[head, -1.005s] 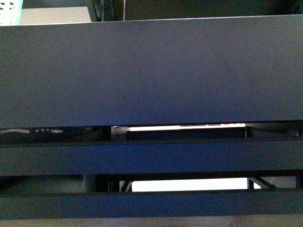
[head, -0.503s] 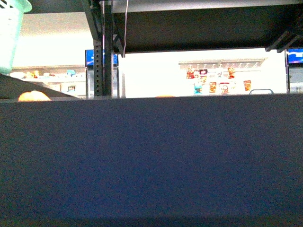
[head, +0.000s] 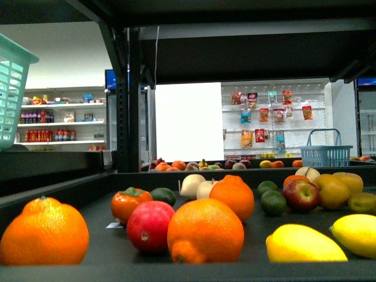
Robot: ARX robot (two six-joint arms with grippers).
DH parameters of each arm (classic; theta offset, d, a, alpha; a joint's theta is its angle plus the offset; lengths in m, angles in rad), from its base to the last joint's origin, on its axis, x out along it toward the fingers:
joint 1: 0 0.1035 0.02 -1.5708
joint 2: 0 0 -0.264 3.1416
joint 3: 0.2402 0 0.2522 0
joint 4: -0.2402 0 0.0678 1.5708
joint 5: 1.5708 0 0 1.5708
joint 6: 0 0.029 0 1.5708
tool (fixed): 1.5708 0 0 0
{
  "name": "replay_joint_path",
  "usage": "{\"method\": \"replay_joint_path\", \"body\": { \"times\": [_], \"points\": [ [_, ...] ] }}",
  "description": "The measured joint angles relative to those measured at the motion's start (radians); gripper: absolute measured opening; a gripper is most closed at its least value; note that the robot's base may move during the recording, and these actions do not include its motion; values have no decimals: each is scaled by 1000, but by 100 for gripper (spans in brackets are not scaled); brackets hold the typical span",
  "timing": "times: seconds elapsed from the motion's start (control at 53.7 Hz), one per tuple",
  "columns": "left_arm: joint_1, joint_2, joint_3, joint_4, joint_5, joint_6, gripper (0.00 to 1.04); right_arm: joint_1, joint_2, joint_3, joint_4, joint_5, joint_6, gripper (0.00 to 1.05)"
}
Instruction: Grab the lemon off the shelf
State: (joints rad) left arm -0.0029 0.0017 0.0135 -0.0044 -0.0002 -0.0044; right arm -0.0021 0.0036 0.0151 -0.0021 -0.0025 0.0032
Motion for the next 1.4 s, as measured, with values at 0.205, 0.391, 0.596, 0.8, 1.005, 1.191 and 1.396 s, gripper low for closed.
{"method": "replay_joint_path", "body": {
  "times": [0.205, 0.391, 0.596, 0.8, 1.005, 1.191, 1.396],
  "points": [
    [0, 0, 0, 0, 0, 0, 97, 0, 0, 0, 0, 0, -1, 97],
    [0, 0, 0, 0, 0, 0, 97, 0, 0, 0, 0, 0, -1, 97],
    [0, 0, 0, 0, 0, 0, 97, 0, 0, 0, 0, 0, -1, 97],
    [0, 0, 0, 0, 0, 0, 97, 0, 0, 0, 0, 0, -1, 97],
    [0, 0, 0, 0, 0, 0, 97, 0, 0, 0, 0, -1, -1, 97],
    [0, 0, 0, 0, 0, 0, 97, 0, 0, 0, 0, 0, -1, 97],
    [0, 0, 0, 0, 0, 0, 97, 0, 0, 0, 0, 0, 0, 97]
  ]
}}
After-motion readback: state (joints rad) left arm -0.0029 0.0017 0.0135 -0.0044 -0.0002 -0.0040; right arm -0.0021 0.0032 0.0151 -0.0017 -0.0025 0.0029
